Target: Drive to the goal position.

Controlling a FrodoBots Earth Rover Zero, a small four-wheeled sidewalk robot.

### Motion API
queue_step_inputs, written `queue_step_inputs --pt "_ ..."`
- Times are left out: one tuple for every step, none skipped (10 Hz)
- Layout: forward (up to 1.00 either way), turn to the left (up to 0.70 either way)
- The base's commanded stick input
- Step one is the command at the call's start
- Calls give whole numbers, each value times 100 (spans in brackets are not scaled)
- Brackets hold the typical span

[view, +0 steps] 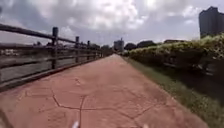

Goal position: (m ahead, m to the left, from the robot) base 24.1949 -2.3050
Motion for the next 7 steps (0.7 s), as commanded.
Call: queue_step_inputs --pt "70 2" --pt "70 2" --pt "70 2" --pt "70 2" --pt "70 2" --pt "70 2" --pt "70 2"
